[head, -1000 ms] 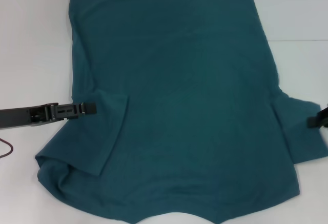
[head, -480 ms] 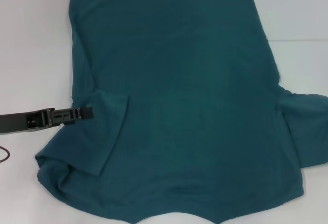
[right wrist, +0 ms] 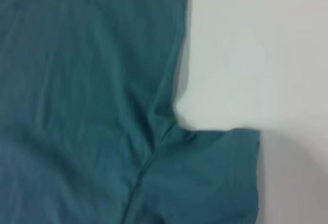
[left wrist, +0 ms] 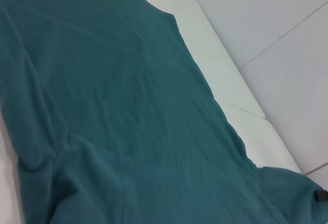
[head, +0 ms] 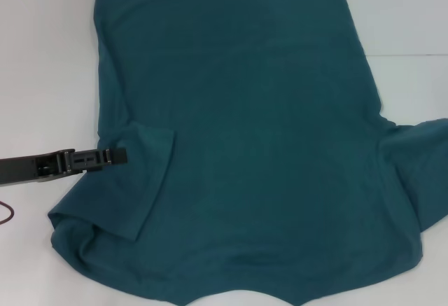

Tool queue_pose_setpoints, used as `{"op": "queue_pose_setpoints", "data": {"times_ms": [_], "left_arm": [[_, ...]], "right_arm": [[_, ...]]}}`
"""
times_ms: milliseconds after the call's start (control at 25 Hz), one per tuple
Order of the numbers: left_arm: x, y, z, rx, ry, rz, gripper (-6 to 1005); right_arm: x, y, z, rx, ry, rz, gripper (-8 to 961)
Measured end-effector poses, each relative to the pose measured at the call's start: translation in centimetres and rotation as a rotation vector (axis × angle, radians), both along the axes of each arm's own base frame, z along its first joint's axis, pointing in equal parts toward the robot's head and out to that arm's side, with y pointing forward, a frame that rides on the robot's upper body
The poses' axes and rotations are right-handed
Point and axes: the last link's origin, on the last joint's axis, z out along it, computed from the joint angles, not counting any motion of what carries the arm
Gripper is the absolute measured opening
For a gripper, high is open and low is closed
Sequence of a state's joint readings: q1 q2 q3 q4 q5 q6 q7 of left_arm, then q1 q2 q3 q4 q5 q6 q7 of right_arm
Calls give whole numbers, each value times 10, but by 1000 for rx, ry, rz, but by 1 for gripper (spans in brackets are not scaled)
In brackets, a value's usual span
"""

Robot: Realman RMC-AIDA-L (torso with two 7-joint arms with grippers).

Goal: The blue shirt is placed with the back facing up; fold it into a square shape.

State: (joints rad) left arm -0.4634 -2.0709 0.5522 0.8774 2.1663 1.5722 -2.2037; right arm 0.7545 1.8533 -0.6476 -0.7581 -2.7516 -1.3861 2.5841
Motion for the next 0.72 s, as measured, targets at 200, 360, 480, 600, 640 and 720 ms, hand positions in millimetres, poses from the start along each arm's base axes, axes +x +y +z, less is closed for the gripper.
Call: {"op": "queue_pose_setpoints", "data": {"times_ms": [200, 360, 480, 600, 640, 720], "left_arm": [[0, 0, 0, 0, -1, 2, 887], [0, 1, 0, 4, 1, 4, 886], [-1, 1, 0, 8, 3, 6, 886], [0, 3, 1, 12, 5, 7, 886], [0, 3, 1, 13, 6, 8, 886], [-1, 4, 1, 17, 7, 10, 886]], "right_arm": [[-4, 6, 3, 10, -52, -1, 11], [-5, 7, 3, 18, -42, -6, 12], [-8, 7, 0, 11, -29, -6, 12], [-16, 5, -6, -23, 17, -3, 12], [-20, 4, -9, -38, 41, 0, 12], [-28, 2, -12, -65, 82, 6, 12]]}}
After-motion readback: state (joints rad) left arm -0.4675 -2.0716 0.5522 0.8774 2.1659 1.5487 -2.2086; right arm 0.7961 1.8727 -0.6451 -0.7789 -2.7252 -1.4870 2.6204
